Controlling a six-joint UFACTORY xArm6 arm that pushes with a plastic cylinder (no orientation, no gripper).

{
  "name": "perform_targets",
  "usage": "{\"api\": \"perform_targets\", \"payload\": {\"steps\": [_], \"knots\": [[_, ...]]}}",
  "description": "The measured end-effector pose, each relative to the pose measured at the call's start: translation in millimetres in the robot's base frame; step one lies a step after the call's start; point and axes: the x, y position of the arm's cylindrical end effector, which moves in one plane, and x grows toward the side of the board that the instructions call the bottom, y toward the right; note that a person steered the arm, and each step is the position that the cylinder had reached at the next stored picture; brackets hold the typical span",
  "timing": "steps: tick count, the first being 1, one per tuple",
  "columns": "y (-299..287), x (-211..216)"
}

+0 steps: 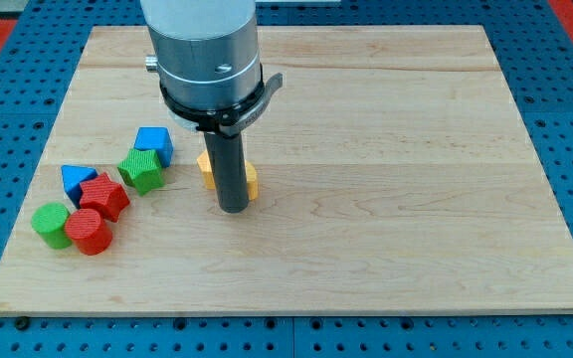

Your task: Separate the green and red circles from each other

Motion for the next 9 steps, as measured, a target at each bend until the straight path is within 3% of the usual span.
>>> {"api": "perform_targets", "payload": {"steps": [1,4,6,9], "knots": [[-29.5,3.3],[-94.3,94.7],[-155.9,93.2],[-167.2,73.9]]}}
